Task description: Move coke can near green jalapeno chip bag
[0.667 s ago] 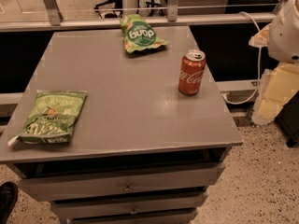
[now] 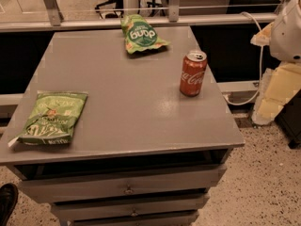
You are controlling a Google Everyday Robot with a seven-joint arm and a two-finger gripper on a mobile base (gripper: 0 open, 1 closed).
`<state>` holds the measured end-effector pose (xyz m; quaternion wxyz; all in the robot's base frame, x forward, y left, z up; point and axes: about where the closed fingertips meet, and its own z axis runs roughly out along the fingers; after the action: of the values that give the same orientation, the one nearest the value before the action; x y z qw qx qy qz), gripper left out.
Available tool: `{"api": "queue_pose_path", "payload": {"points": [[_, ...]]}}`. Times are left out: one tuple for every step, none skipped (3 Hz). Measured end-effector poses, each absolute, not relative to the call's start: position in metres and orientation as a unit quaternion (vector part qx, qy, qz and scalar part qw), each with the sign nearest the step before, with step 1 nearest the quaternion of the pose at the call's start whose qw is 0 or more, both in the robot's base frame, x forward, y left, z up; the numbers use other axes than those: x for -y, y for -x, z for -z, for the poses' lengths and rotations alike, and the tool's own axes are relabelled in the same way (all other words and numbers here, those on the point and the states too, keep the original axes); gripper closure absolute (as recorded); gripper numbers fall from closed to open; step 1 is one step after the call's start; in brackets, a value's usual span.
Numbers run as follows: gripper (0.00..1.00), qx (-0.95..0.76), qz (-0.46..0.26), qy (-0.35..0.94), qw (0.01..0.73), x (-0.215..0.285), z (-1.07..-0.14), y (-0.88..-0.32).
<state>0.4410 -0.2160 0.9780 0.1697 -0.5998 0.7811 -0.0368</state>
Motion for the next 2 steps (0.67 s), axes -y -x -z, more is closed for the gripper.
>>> {"api": "queue_pose_path", "payload": {"points": [[0.00, -0.784, 0.020, 0.587, 0.202, 0.222, -0.969, -0.451], [0.00, -0.773, -0.042, 0.558, 0.298, 0.216, -0.952, -0.483]]}}
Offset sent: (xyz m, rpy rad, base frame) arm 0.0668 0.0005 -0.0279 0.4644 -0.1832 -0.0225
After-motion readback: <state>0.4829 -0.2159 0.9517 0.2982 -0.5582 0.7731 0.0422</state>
